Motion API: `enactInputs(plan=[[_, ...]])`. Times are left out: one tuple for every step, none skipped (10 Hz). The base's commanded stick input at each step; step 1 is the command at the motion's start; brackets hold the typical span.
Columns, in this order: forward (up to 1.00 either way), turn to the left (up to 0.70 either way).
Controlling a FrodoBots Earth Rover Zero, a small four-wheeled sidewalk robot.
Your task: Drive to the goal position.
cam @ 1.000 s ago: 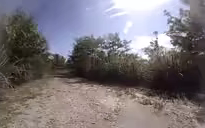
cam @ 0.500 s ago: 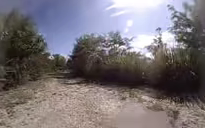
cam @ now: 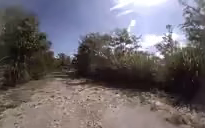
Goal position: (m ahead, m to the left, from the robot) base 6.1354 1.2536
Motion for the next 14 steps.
enactInputs(plan=[[0.70, 0.27], [0.70, 0.27], [0.70, 0.27], [0.70, 0.27], [0.70, 0.27], [0.70, 0.27], [0.70, 0.27], [0.70, 0.27], [0.70, 0.27], [0.70, 0.11], [0.70, 0.00], [0.70, 0.00], [0.70, 0.00], [0.70, 0.00]])
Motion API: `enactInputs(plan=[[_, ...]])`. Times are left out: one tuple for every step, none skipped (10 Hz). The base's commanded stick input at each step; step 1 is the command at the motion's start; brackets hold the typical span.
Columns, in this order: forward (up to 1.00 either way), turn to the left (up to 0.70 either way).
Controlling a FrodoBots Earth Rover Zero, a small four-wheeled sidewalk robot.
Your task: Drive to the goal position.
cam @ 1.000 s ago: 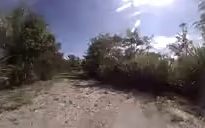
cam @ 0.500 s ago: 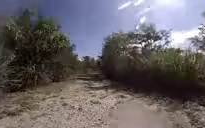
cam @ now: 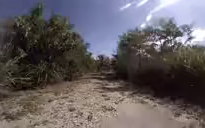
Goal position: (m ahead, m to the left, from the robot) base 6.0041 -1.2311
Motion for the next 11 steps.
enactInputs(plan=[[0.70, 0.00], [0.70, 0.00], [0.70, 0.00], [0.70, 0.00], [0.70, -0.13], [0.70, -0.27], [0.70, -0.27], [0.70, -0.27], [0.70, -0.27], [0.70, -0.27], [0.70, -0.27]])
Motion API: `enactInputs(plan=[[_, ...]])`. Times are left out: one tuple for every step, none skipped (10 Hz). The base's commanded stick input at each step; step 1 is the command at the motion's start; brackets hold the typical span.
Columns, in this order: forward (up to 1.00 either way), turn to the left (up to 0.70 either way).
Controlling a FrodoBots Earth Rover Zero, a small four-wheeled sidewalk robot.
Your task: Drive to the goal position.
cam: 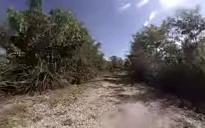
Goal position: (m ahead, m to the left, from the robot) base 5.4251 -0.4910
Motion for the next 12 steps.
enactInputs(plan=[[0.70, -0.27], [0.70, -0.27], [0.70, -0.02], [0.70, 0.00], [0.70, -0.02], [0.70, -0.13], [0.70, -0.24], [0.70, -0.27], [0.70, -0.27], [0.70, -0.19], [0.70, -0.01], [0.70, 0.00]])
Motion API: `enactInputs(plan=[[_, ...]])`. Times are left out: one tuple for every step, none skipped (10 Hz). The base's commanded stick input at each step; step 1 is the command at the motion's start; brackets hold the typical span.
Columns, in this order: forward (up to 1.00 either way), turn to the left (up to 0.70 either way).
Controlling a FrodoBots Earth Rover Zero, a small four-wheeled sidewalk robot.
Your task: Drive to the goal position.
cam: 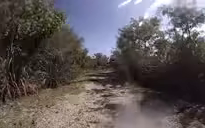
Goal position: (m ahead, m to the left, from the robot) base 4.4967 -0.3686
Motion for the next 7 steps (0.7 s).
enactInputs(plan=[[0.70, 0.00], [0.70, 0.00], [0.70, 0.00], [0.70, 0.00], [0.70, 0.00], [0.70, 0.00], [0.70, 0.00]])
